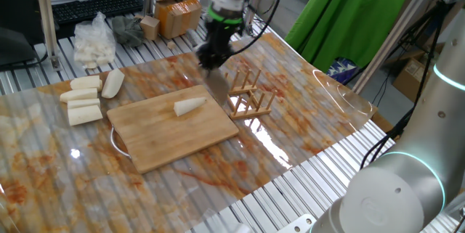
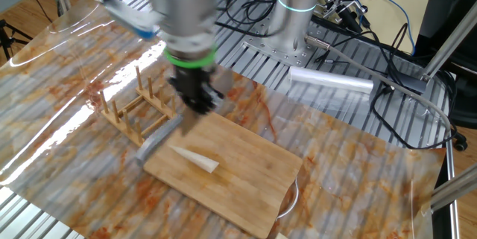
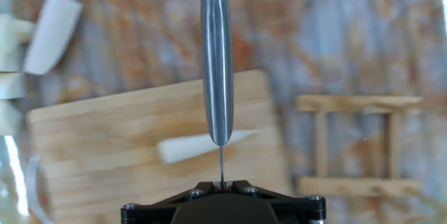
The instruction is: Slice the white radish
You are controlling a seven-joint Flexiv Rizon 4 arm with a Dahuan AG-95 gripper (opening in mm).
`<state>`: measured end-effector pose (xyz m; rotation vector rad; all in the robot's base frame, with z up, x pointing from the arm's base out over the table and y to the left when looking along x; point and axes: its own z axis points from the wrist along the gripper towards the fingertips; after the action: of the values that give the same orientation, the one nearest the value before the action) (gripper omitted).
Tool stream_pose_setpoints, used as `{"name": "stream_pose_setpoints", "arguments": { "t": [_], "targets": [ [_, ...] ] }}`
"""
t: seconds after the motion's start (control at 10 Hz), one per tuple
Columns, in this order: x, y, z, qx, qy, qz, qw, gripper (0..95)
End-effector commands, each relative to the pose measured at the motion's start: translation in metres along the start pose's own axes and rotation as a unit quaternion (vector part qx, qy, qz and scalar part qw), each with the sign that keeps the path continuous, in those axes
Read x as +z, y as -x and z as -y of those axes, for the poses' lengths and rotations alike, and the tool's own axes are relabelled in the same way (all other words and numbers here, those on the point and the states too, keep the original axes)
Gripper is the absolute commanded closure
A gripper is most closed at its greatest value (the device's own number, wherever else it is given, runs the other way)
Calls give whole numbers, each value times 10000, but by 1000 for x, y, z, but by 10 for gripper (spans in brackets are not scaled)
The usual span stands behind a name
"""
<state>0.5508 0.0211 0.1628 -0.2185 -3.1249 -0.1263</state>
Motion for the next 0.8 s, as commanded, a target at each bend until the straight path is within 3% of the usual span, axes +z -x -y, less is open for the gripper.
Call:
{"name": "stream_pose_setpoints", "arguments": {
  "t": [0.1, 0.3, 0.6, 0.8],
  "targets": [
    [8, -12, -26, -3, 21, 212, 9998, 950],
    [21, -19, -51, 36, -4, 292, 9996, 950],
    [42, -22, -68, -50, -164, 416, 9990, 950],
    [58, -21, -73, -39, -198, 443, 9988, 950]
  ]
}}
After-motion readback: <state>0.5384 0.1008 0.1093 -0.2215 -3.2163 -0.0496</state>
